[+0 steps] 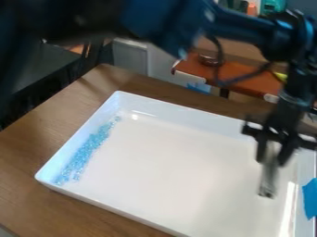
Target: Sweep into pile
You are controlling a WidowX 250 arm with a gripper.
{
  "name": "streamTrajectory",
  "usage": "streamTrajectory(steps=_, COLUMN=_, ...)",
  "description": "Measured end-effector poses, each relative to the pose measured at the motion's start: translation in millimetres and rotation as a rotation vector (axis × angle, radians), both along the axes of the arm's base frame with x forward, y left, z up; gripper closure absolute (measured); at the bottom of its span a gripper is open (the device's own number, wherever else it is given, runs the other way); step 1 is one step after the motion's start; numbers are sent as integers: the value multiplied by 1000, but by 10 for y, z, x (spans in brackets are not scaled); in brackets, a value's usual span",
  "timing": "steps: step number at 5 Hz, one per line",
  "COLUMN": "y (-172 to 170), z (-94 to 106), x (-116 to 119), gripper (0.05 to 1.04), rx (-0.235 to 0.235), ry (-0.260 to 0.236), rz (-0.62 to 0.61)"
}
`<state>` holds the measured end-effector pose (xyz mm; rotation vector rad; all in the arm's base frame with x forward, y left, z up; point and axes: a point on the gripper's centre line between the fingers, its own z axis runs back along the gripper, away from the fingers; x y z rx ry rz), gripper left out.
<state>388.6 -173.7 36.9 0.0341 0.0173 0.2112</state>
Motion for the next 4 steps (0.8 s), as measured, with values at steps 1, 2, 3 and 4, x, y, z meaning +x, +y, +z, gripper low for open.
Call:
streamTrajectory(steps=1, y=-264, z=-212, x=-61, gripper=660, rx=53, ry=8, rz=-31)
streamTrajectory(steps=2, y=-305, z=-343, x=-124, gripper=347, rx=86, ry=-2, rz=-52)
streamTrajectory(steps=3, y=-182, z=-365, x=-261, gripper=100, rx=81, ry=30, rz=-71)
streamTrajectory(steps=4, y=39, z=257, x=-280, gripper=82, rx=-60, ry=-56, rz=-78)
